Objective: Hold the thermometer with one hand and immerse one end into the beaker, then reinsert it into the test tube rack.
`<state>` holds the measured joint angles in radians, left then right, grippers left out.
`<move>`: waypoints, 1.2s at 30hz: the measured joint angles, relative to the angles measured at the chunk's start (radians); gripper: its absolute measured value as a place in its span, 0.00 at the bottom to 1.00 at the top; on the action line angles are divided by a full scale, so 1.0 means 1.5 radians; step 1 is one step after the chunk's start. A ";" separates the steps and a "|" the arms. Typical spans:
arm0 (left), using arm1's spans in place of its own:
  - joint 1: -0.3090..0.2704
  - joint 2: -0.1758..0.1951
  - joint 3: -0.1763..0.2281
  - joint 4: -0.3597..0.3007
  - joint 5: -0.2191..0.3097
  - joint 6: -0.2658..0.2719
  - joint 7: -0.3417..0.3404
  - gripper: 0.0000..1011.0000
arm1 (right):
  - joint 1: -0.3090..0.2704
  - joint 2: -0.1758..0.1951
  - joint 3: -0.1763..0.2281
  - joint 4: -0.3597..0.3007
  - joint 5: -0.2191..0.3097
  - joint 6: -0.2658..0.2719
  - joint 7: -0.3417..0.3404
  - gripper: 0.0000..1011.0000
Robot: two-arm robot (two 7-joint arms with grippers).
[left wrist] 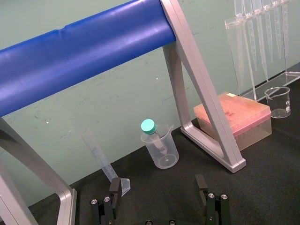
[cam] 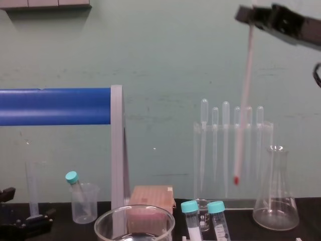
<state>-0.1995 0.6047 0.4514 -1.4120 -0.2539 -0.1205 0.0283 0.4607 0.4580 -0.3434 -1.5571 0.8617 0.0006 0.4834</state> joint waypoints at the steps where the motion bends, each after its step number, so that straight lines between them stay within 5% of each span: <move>1: 0.000 0.000 0.000 0.000 0.000 0.000 0.000 1.00 | 0.007 -0.007 -0.005 0.004 0.001 -0.012 0.016 0.06; 12: 0.000 0.000 0.000 0.000 0.000 0.000 0.000 1.00 | 0.051 -0.057 -0.048 0.057 0.032 -0.062 0.130 0.06; 22: 0.000 0.000 0.000 0.000 0.000 0.000 0.000 1.00 | 0.082 -0.083 -0.116 0.116 0.033 -0.079 0.224 0.06; 36: 0.000 0.000 0.000 0.000 0.000 0.000 0.000 1.00 | 0.134 -0.134 -0.177 0.251 0.005 -0.096 0.291 0.06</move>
<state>-0.1996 0.6047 0.4514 -1.4120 -0.2539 -0.1205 0.0283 0.6623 0.2572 -0.6085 -1.1808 0.8699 -0.1436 0.9197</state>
